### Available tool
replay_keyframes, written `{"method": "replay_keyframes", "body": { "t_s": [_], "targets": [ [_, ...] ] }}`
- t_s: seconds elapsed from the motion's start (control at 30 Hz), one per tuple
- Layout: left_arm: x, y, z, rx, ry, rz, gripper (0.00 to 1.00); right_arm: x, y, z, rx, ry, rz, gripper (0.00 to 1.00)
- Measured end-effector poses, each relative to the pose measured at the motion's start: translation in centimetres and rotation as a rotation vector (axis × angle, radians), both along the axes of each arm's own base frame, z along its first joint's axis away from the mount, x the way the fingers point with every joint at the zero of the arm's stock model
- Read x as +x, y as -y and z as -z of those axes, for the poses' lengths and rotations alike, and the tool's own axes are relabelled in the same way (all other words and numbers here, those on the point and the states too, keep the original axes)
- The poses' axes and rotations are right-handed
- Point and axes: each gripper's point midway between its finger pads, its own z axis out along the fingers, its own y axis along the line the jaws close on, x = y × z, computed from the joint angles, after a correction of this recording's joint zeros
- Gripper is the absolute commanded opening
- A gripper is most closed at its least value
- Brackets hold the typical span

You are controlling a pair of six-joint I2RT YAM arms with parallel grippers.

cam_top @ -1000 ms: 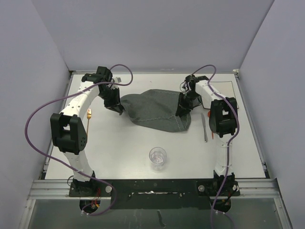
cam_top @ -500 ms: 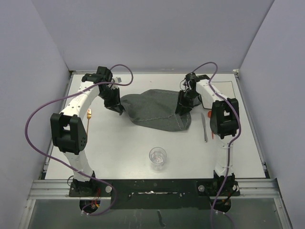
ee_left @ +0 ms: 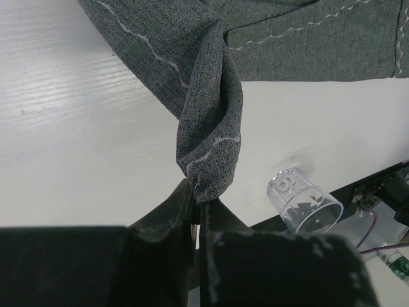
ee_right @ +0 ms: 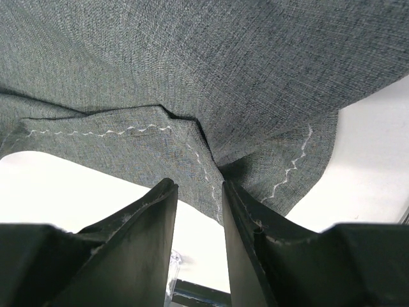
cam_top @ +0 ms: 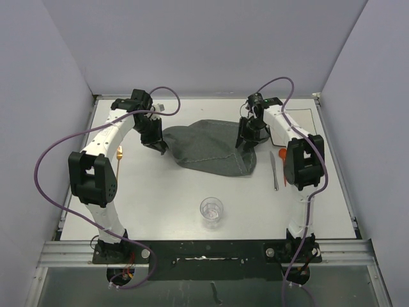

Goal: Set the dinner table for one person
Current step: Flatten out the napkin at the center of the board.

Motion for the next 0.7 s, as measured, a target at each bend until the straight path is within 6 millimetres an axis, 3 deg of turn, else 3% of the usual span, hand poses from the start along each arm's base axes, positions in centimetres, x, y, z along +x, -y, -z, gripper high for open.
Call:
{"method": "replay_keyframes", "body": {
  "t_s": [0.17,0.47,0.7],
  "targets": [
    [0.0,0.0,0.0,0.002,0.0,0.002,0.0,-0.3,-0.7,0.6,0.004,-0.013,-0.018,0.35],
    [0.0,0.0,0.0,0.004,0.0,0.002,0.0,-0.9,-0.8,3.7,-0.011,-0.088,-0.034,0.35],
    [-0.1,-0.1,0.0,0.006,-0.003,0.001,0.0,-1.0,-0.8,4.1,-0.012,-0.096,-0.041,0.35]
  ]
}}
